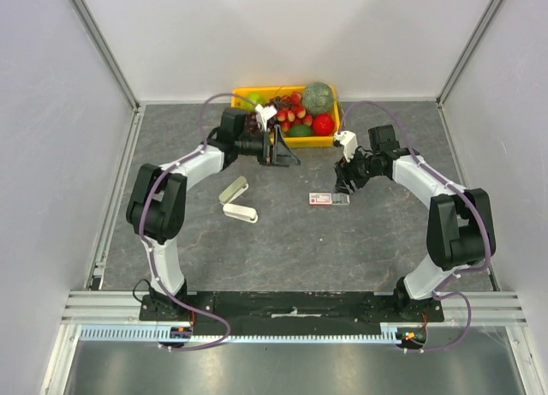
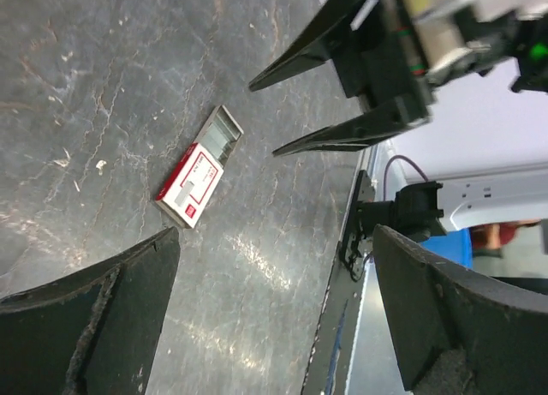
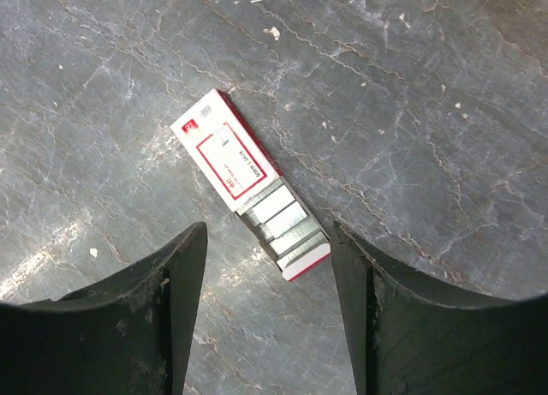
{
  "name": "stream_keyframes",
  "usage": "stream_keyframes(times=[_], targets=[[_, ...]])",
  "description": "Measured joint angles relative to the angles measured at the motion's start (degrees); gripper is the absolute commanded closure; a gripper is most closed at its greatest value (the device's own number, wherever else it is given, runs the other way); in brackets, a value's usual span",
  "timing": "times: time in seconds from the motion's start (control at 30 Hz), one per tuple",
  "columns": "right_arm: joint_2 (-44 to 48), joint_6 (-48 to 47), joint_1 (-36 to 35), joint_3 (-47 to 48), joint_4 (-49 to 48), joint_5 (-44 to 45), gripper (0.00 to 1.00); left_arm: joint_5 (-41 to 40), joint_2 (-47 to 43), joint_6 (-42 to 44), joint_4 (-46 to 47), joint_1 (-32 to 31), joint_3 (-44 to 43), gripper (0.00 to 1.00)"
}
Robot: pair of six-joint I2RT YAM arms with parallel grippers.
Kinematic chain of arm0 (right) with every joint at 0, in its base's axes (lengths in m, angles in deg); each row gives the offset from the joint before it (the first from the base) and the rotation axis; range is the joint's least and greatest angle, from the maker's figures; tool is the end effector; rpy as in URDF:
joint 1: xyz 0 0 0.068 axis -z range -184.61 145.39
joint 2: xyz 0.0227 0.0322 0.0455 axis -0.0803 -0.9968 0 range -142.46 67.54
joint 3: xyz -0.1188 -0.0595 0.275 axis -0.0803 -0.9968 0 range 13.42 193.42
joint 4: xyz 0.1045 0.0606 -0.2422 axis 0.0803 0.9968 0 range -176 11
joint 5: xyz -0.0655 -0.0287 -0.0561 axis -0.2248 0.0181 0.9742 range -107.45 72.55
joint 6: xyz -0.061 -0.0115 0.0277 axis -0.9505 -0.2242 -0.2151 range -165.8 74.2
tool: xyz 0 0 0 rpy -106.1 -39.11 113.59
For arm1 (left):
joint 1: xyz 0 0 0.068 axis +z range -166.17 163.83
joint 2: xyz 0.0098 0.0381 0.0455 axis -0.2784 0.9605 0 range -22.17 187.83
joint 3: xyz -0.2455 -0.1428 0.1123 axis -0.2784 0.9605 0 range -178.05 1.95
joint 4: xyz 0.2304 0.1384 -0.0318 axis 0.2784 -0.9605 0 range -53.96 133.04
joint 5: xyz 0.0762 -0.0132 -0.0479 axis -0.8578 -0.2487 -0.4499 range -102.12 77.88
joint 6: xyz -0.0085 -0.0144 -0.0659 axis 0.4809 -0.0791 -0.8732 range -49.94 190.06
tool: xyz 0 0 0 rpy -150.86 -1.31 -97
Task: Load the staples into the stapler
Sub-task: Open the stapler at the center of the board.
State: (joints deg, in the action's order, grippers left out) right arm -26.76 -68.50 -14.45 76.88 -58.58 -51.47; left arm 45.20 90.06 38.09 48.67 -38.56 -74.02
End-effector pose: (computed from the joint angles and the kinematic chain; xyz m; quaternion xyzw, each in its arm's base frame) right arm 0.3442 0.0907 0.2297 -0.3346 0.8605 0.2504 0.2913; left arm 0.4102 -0.2188 0.2338 0.1730 0.7795 -0.5691 0.1962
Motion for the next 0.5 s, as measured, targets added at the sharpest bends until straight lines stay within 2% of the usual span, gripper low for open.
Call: stream_keyframes(times=[0.17,0.23,0.5], targets=[[0.0,0.3,-1.3,-1.0,-1.3,0.7,0.32,-1.6,-8.1,17.0,-14.2,2.1,-2.6,0.00],[0.0,0.3,-1.7,-1.1,-1.6,0.7,0.32,-3.7,-12.2,27.3,-21.0,2.7,-2.8,0.00],[1.0,-1.8,-2.0,-2.2,-2.2,-2.2,0.28,-11.9,-20.1,59.7,-34.5,2.7,1.4,0.00]])
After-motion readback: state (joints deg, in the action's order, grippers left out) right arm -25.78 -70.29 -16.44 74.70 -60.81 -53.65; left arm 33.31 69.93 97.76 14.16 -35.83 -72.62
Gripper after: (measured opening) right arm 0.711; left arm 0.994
